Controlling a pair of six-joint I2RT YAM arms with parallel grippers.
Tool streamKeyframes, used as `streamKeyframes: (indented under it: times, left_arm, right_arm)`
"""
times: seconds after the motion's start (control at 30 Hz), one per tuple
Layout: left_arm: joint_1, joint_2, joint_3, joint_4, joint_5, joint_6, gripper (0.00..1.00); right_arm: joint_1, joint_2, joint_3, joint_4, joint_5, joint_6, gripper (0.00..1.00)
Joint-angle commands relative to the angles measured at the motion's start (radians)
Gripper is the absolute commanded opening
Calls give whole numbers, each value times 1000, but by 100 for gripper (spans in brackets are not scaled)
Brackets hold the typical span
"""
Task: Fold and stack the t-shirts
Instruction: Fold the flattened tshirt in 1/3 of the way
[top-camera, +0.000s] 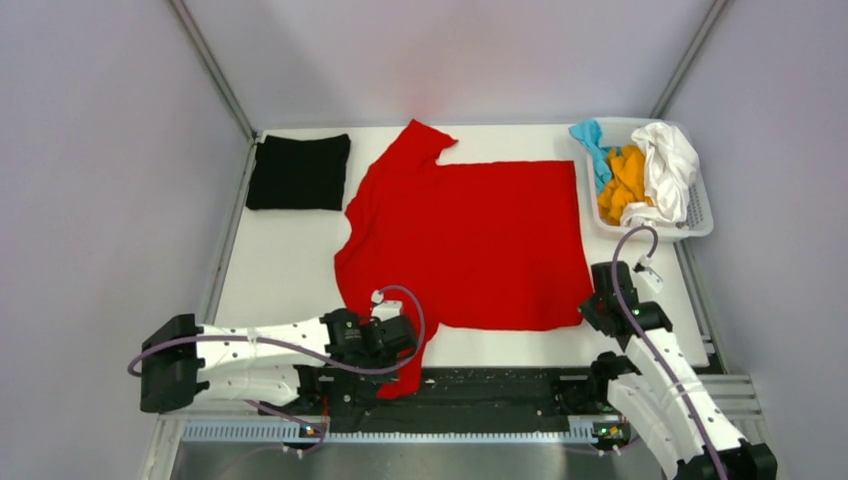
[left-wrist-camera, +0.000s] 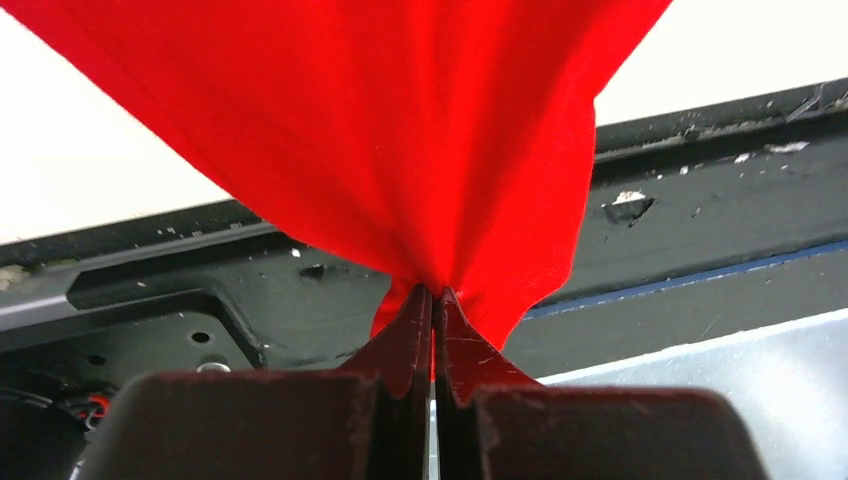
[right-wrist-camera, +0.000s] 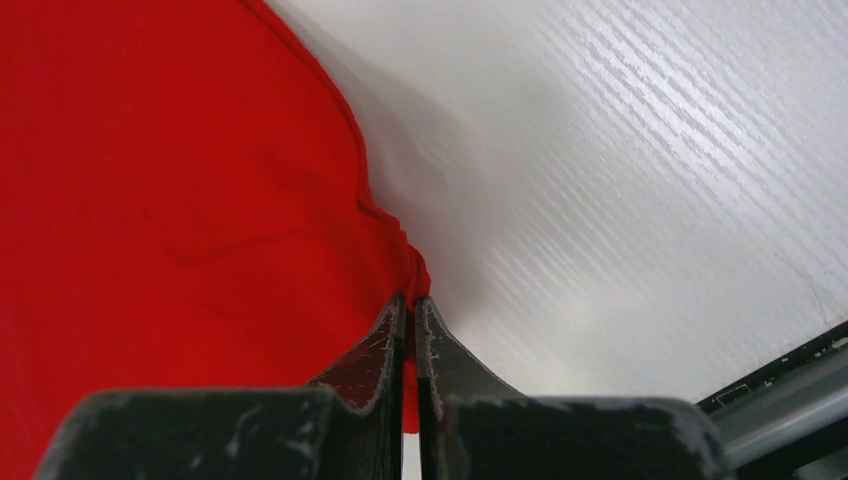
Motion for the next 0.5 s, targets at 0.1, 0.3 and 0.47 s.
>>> streamKeyframes:
  times: [0.1,0.3,0.47]
  left_arm:
    - [-43,4,4,-6,-32,-65,0]
    - [40,18,102,89,-127,85,0]
    - [246,51,185,170,-94,264,0]
  right_arm:
    - [27,-86,11,-92,-31,64,0]
    - [27,-12,27,-20,-30,4,0]
    - [27,104,99,18,9,-39,0]
